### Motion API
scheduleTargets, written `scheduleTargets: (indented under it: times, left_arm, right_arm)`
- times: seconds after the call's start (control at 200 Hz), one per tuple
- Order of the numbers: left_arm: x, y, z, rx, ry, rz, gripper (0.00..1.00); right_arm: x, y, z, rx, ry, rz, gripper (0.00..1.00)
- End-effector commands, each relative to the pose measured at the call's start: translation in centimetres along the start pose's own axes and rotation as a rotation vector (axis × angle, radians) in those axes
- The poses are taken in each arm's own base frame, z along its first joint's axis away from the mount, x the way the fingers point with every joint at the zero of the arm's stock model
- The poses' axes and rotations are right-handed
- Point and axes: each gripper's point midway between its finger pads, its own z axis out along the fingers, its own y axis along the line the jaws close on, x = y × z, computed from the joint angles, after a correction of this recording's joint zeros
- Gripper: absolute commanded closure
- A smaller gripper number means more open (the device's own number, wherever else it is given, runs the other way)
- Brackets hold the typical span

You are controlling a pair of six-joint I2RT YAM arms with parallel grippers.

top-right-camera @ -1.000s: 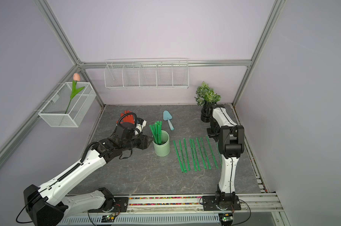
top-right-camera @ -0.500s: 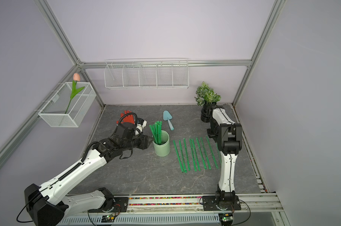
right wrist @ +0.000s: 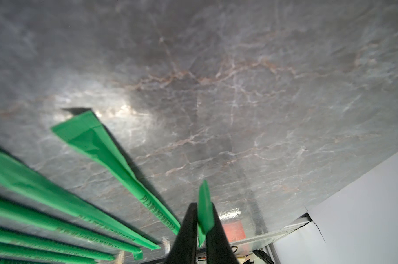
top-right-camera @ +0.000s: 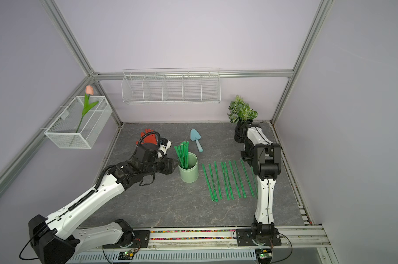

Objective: Take the straws out of the storage container
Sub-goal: Place the straw at the center of the board.

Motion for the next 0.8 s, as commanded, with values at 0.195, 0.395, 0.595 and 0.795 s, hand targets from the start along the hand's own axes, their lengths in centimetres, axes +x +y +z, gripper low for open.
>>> scheduleTargets:
  times: [0.195, 0.395, 0.595, 0.795]
  left_arm:
    - [0.1, -0.1, 0.2, -0.001, 0.010, 0.003, 0.45]
    - [0.1, -0.1, 0.2, -0.001, 0.010, 0.002, 0.45]
    - [0.0, -0.1, 0.0, 0.000, 0.004, 0.003, 0.45]
    - [-0.3, 0.0, -0.3, -0.004, -0.009, 0.003, 0.45]
  right_arm:
    - [-0.3, 0.6, 0.4, -0.040, 0.003, 0.001, 0.82]
    - [0.0, 0.6, -0.5, -0.051, -0.019, 0.013, 0.79]
    - [1.1, 1.7, -4.4, -0.111, -0.137, 0.026, 0.78]
    - [3.0, 5.4, -10.9, -0.173, -0.346, -0.043, 0.76]
